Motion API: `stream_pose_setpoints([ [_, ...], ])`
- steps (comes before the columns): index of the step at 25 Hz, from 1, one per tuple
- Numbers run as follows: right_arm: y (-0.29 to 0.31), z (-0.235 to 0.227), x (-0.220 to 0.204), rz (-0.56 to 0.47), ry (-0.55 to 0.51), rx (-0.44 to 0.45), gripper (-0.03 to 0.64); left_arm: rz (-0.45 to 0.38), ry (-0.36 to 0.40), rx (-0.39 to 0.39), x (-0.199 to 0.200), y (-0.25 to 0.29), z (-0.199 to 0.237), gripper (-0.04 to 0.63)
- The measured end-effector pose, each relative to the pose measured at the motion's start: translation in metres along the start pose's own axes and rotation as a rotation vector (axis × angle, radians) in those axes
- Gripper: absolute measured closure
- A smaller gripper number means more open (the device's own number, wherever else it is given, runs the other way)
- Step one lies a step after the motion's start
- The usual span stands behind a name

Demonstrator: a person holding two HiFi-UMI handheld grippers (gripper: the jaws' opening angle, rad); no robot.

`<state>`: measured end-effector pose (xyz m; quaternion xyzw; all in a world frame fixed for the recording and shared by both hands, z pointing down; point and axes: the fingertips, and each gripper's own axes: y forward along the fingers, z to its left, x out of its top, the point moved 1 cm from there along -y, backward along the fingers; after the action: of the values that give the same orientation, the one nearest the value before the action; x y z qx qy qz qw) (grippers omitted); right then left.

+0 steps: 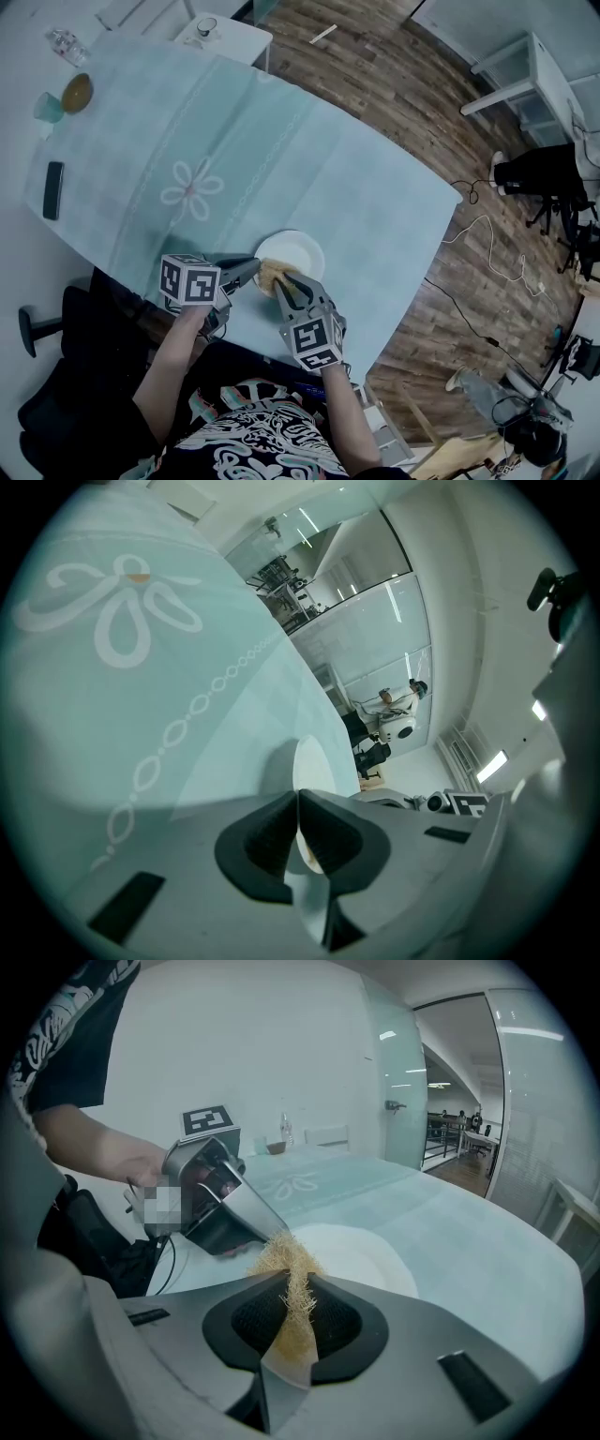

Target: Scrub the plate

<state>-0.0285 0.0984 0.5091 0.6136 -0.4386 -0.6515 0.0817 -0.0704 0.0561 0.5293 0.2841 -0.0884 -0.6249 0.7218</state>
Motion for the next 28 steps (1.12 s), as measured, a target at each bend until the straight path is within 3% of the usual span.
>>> stream_pose_setpoints([
  [9,0.004,-0.014,0.006,0.000,0.011,-0.030,0.552,0.013,-0.003,-0.017,-0.002,0.001,-0.001,0.589],
  [28,-0.001,-0.062,0.003,0.024,0.112,-0.204,0.552,-0.006,-0.002,-0.031,-0.003,-0.001,0.000,0.589],
])
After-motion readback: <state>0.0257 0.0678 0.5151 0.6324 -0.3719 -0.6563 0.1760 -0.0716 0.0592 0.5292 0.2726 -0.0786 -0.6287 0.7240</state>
